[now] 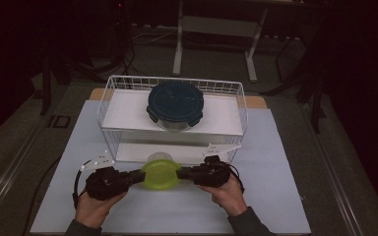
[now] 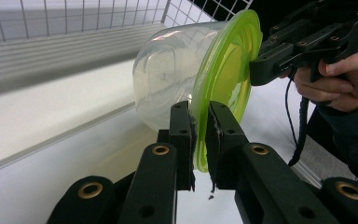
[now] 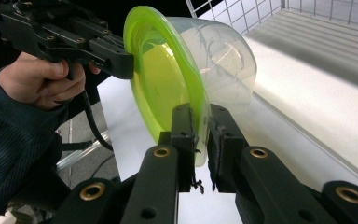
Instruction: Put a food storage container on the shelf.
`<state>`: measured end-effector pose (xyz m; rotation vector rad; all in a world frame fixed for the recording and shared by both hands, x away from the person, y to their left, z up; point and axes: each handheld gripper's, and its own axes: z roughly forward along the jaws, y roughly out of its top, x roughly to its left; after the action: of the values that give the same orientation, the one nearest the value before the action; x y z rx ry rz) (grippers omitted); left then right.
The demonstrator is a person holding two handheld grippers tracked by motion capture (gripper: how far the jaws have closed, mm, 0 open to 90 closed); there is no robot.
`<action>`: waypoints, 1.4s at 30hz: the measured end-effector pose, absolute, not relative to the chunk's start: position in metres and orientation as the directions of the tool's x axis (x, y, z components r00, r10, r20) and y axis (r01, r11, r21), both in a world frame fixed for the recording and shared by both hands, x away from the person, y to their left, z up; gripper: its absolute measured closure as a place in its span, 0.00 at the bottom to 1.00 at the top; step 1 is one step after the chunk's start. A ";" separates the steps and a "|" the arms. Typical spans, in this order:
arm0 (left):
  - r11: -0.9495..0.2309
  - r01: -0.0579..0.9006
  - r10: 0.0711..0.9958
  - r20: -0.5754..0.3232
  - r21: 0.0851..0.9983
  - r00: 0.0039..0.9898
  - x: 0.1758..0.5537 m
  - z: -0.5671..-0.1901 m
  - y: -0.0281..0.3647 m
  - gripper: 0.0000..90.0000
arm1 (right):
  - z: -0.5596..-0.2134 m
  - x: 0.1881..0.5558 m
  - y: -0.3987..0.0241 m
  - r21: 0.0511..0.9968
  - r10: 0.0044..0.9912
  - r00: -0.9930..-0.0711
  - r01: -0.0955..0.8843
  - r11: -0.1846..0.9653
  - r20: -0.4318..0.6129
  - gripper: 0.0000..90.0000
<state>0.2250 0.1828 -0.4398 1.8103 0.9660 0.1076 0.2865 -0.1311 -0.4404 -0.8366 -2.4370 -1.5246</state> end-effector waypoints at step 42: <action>-0.114 0.441 0.616 -0.285 0.890 0.735 0.233 -0.377 0.172 0.91 | -0.371 0.284 -0.150 0.864 0.374 -0.870 0.431 0.260 0.321 0.91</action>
<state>0.2325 0.1720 -0.3766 1.7473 0.8380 0.1832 0.2835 -0.1503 -0.3705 -0.7840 -2.4529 -1.7086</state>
